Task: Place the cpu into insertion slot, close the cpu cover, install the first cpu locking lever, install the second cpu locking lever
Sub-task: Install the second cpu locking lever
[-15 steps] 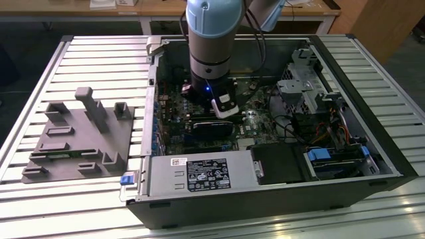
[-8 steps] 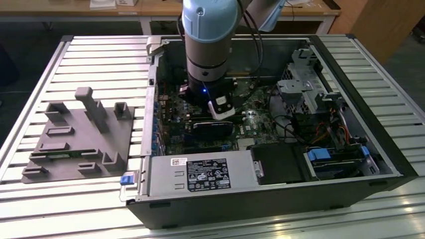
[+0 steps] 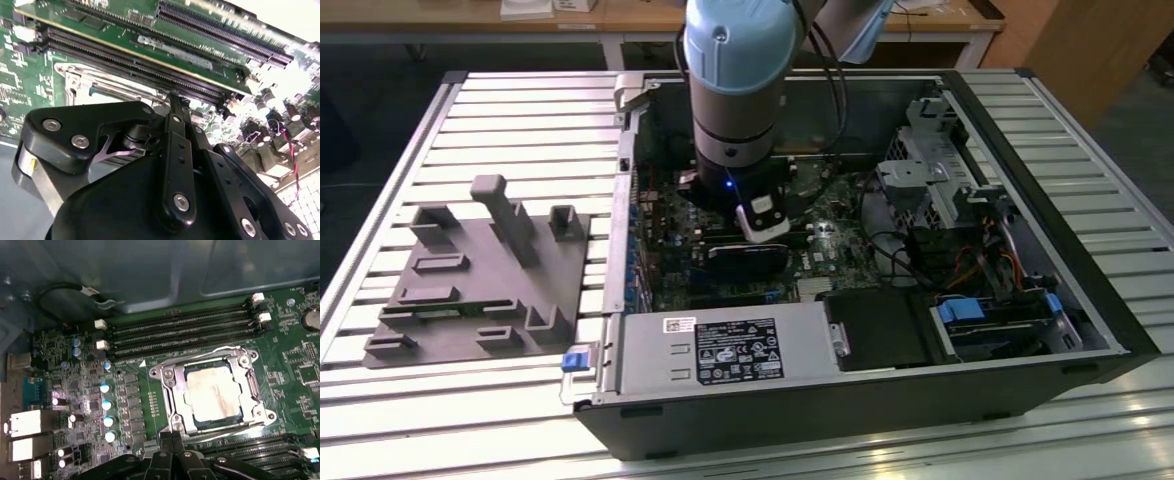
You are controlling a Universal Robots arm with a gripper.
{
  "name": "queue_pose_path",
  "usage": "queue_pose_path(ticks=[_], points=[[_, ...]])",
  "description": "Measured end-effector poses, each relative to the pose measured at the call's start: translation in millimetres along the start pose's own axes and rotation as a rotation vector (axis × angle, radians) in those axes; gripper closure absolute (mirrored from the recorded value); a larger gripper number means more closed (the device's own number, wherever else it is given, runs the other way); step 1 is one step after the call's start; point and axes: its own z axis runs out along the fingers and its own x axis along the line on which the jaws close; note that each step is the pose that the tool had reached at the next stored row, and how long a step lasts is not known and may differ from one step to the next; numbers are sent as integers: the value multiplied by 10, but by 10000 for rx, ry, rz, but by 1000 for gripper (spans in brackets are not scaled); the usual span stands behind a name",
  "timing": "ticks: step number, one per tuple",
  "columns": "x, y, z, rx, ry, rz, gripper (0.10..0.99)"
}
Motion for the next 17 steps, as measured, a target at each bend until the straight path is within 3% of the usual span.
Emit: queue_pose_path(ticks=[7,17], points=[[30,-18,37,-164,32,3,980],[40,-30,47,-177,36,4,980]])
